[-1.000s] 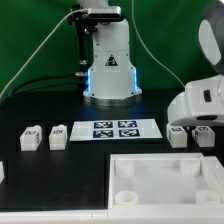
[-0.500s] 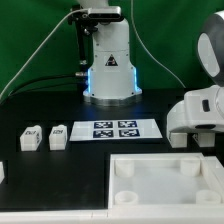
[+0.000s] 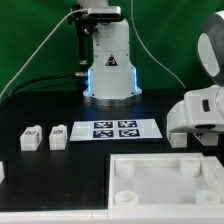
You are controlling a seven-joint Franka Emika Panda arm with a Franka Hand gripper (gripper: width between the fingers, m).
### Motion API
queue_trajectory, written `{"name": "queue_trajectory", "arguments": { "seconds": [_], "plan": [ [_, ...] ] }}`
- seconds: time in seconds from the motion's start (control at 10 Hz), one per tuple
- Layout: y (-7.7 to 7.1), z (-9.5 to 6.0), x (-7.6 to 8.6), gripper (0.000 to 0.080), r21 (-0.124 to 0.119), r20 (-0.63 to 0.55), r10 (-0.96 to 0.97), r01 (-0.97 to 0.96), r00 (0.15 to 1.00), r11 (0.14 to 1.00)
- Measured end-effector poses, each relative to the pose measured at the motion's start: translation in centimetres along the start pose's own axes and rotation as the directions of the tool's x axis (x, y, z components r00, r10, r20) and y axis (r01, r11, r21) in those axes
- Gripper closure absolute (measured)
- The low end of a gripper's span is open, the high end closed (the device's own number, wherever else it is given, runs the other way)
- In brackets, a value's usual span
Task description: Assemble one leg
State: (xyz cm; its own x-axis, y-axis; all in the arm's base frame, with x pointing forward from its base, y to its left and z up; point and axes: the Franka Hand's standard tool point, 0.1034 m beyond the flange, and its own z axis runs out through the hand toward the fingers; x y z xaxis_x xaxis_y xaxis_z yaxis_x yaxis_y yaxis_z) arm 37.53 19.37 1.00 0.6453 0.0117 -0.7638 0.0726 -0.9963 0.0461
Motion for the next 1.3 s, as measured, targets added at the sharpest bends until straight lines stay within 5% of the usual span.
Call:
{"name": "queue_trajectory", "arguments": {
  "seconds": [0.7, 0.8, 1.0, 1.3],
  "plan": [
    [0.0, 0.0, 0.0, 0.0509, 0.0, 0.0, 0.0, 0.0, 1.0, 1.0],
    [0.5, -1.1, -0.1, 0.0508, -0.001, -0.016, -0.013, 0.013, 1.0, 1.0],
    [2.9, -6.2, -1.3, 0.0508, 0.012, -0.094, -0.093, 0.094, 0.991, 0.995],
    [5.3, -13.4, -3.2, 0.0508, 0.019, -0.42, -0.096, 0.114, 0.903, 0.993]
  ]
}}
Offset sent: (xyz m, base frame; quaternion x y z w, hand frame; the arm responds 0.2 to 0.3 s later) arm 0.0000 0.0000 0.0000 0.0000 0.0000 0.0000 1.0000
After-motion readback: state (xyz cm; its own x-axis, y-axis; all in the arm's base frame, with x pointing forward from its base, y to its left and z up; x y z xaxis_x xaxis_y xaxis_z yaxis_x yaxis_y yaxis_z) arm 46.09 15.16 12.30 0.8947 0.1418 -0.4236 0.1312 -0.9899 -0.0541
